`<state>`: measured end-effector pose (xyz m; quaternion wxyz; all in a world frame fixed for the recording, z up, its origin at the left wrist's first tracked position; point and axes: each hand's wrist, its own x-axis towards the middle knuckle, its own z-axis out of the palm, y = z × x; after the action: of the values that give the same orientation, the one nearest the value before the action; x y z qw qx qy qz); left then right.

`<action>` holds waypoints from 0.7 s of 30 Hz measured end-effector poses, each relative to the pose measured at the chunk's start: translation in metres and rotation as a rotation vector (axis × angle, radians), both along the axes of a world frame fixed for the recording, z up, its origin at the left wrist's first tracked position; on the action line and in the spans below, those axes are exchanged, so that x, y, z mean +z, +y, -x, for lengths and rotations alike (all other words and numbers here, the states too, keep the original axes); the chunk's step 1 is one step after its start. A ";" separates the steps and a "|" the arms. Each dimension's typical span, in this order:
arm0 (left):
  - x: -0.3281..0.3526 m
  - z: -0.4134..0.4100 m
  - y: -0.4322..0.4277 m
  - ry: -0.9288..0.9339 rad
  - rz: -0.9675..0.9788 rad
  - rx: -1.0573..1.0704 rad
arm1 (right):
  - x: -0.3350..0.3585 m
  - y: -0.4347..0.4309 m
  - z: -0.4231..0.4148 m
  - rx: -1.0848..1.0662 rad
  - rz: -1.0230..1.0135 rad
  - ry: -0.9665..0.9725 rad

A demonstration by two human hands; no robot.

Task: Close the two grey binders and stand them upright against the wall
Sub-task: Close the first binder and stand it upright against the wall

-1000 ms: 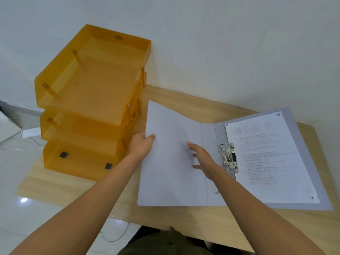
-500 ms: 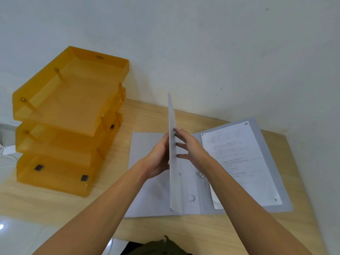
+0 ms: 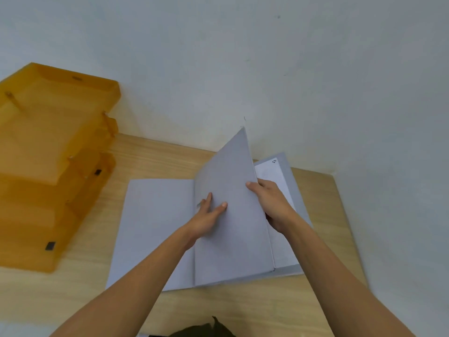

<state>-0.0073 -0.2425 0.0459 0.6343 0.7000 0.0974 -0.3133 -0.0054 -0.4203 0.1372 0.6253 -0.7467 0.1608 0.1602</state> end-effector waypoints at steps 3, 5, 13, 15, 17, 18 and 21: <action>-0.014 0.003 0.002 -0.042 -0.081 0.096 | -0.001 -0.010 -0.001 -0.003 -0.075 0.011; -0.022 0.004 0.010 -0.077 -0.174 0.157 | -0.005 -0.010 -0.002 0.001 -0.153 0.035; -0.036 0.022 0.071 -0.097 -0.363 0.437 | -0.046 -0.002 -0.008 -0.002 -0.201 0.115; -0.037 0.030 0.083 0.050 -0.333 0.412 | -0.061 -0.010 -0.010 -0.039 -0.090 0.104; -0.040 0.036 0.086 0.170 -0.290 0.348 | -0.074 -0.022 -0.013 -0.076 0.020 0.082; -0.041 0.040 0.087 0.207 -0.260 0.325 | -0.080 -0.028 -0.013 -0.087 0.086 0.072; -0.044 0.048 0.083 0.211 -0.211 0.340 | -0.099 -0.041 -0.008 -0.086 0.277 0.058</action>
<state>-0.0554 -0.1595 0.0015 0.5877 0.6993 0.3118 -0.2613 0.0029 -0.4617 0.0385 0.5177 -0.8131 0.2313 0.1313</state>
